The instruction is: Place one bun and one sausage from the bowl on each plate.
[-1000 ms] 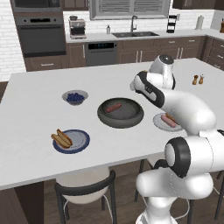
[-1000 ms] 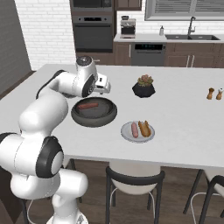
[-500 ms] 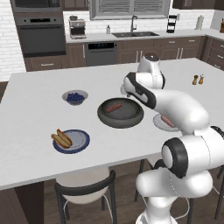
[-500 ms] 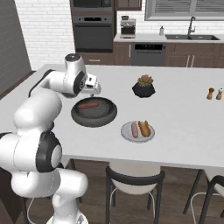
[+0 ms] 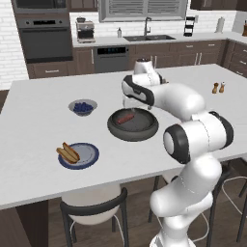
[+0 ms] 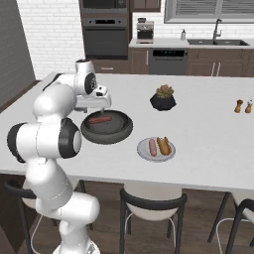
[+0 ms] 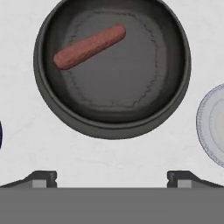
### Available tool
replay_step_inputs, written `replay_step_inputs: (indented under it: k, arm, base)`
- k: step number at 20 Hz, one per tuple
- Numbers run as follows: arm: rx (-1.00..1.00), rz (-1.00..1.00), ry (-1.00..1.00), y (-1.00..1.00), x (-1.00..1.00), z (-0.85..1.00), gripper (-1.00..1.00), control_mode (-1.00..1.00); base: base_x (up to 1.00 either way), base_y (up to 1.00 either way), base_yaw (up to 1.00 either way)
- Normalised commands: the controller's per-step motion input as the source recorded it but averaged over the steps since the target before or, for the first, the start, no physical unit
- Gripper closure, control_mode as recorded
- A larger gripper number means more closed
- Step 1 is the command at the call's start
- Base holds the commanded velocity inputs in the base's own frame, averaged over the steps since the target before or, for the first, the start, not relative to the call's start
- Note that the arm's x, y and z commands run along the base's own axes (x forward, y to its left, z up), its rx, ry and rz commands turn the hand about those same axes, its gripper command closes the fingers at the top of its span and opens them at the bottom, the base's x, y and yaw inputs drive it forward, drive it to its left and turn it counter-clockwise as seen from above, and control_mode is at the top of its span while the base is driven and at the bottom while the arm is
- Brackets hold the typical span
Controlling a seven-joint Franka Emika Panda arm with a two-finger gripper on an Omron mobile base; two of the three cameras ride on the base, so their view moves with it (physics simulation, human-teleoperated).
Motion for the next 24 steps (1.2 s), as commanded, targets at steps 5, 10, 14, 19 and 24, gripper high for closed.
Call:
replay_step_inputs:
  k: [5,10,14,19,24]
  arm:
    - [0.0,0.0,0.0,0.21,0.0,-0.56,-1.0,-1.0]
    - [0.0,0.0,-0.04,0.31,0.0,-0.16,-1.0,-1.0]
    - [0.0,0.0,0.0,0.33,0.0,-0.01,-1.0,-1.0]
    - [0.02,-0.01,-0.07,0.13,0.27,-0.08,-1.0,-1.0]
    - [0.04,-0.09,-0.02,0.0,0.82,-0.27,-1.0,-1.0]
  base:
    - [0.0,0.0,0.0]
    - [0.0,0.0,0.0]
    - [0.0,0.0,0.0]
    - [0.0,0.0,0.0]
    - [0.0,0.0,0.0]
